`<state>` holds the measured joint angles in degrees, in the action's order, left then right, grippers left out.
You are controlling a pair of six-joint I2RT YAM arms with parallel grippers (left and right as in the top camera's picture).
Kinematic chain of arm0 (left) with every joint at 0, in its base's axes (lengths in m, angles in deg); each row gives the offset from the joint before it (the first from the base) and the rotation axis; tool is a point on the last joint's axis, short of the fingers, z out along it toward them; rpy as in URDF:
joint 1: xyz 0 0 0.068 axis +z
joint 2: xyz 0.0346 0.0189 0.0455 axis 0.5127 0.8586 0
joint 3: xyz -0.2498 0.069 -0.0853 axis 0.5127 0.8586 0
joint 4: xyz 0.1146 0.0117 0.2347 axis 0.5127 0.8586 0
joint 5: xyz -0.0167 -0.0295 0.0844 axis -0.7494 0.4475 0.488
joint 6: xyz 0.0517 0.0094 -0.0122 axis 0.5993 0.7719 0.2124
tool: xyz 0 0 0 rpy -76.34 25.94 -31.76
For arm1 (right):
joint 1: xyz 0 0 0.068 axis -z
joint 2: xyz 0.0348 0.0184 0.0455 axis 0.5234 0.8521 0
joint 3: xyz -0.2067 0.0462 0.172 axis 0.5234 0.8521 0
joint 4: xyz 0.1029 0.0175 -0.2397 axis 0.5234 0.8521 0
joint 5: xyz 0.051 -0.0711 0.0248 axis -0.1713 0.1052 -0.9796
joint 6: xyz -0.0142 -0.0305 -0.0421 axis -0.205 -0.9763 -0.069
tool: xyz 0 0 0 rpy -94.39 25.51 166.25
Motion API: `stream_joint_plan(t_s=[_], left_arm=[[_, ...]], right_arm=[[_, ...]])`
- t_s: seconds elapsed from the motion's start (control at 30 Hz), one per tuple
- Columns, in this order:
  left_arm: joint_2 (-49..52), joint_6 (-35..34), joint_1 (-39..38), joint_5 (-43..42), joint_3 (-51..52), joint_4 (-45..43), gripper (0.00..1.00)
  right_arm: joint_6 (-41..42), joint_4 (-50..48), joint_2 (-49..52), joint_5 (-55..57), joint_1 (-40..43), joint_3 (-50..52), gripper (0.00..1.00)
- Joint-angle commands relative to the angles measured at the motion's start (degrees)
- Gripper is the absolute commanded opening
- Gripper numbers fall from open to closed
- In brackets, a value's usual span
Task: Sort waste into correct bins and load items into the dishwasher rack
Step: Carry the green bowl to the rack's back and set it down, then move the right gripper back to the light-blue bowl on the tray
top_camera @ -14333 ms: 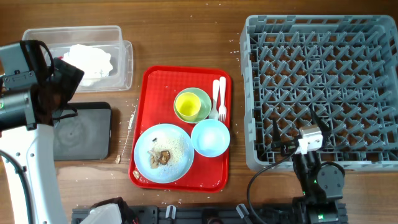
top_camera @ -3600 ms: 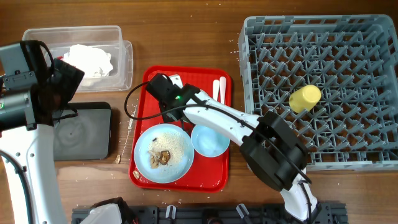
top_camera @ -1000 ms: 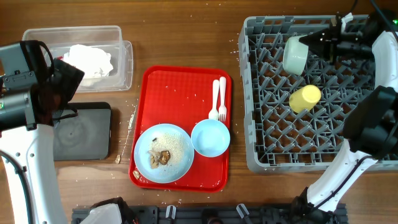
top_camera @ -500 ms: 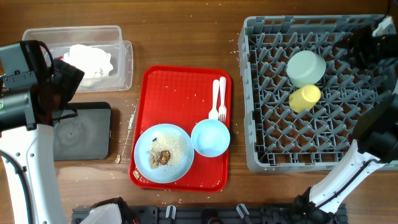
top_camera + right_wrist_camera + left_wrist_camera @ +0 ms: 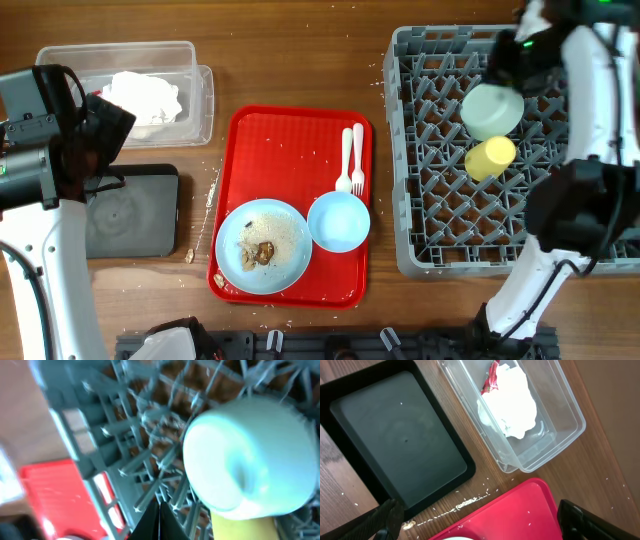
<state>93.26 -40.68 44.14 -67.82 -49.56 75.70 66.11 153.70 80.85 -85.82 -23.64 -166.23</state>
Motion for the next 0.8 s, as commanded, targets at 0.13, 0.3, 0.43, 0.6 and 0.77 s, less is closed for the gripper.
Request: stream_joint_plan(t_s=[0.13, 0.3, 0.43, 0.6, 0.77], left_arm=[[-0.11, -0.11, 0.37, 0.50, -0.20, -0.15, 1.00], [-0.11, -0.11, 0.37, 0.50, -0.20, -0.15, 1.00], [-0.11, -0.11, 0.37, 0.50, -0.20, -0.15, 1.00], [-0.11, -0.11, 0.37, 0.50, -0.20, -0.15, 1.00], [-0.11, -0.11, 0.37, 0.50, -0.20, -0.15, 1.00]], right_arm=[[7.19, -1.36, -0.96, 17.66, -0.24, 7.10, 0.04], [8.22, -1.60, -0.98, 21.97, 3.72, 7.13, 0.04], [8.66, -0.66, -1.22, 21.88, 5.38, 5.46, 0.04], [6.64, 0.46, -7.96, 15.28, 3.41, 2.91, 0.04], [-0.70, 2.78, -19.43, -0.20, -5.44, 2.91, 0.19]])
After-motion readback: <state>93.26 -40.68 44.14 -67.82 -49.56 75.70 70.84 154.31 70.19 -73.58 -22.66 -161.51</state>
